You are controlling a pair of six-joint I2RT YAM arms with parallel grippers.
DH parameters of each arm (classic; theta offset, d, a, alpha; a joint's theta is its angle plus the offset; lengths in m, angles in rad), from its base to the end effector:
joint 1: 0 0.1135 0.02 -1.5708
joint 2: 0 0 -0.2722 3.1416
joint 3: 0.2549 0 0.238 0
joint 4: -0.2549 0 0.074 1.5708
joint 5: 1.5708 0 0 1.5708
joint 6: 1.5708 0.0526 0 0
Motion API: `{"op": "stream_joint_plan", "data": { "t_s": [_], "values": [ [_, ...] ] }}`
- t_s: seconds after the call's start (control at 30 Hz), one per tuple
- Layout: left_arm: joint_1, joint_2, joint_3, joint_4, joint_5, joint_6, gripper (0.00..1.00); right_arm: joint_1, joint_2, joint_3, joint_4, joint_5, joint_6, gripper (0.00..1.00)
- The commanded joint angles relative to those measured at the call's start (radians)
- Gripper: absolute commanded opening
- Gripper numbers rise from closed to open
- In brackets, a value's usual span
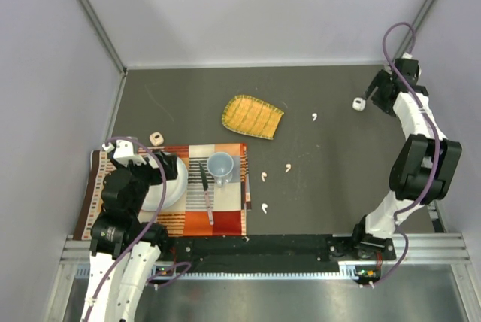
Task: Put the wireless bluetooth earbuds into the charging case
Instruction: Pick up the charging case from the corner of the board.
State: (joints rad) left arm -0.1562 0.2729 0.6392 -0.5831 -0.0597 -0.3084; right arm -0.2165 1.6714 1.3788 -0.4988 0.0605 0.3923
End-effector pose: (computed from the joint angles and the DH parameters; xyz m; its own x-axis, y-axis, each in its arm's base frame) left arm 0.0745 -0.0086 0.2982 -0.2321 -0.2702 -0.9344 0.0286 0.9583 -0.2842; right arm 0.3647 -0.0835 0.2854 -0.5441 0.5104 -0.6659 0.5021 0.8339 0.2290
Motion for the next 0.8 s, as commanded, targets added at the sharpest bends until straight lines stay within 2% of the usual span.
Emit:
{"op": "stream_joint_plan", "data": {
  "t_s": [0.0,0.27,0.5,0.57,0.77],
  "values": [
    [-0.002,0.005,-0.003,0.049,-0.003,-0.001,0.99,-0.009,0.111,0.132,0.025,-0.097,-0.049,0.76],
    [0.001,0.017,-0.003,0.052,0.003,-0.001,0.99,-0.007,0.352,0.288,0.019,-0.093,-0.119,0.77],
    [0.0,0.048,0.002,0.055,0.011,0.005,0.99,0.014,0.442,0.362,0.025,-0.103,-0.201,0.76],
    [0.0,0.054,0.001,0.058,0.011,0.006,0.99,0.022,0.459,0.381,0.023,-0.085,-0.228,0.71],
    [0.0,0.074,-0.001,0.077,0.026,0.017,0.99,0.046,0.54,0.447,-0.009,-0.059,-0.265,0.7]
  ]
}}
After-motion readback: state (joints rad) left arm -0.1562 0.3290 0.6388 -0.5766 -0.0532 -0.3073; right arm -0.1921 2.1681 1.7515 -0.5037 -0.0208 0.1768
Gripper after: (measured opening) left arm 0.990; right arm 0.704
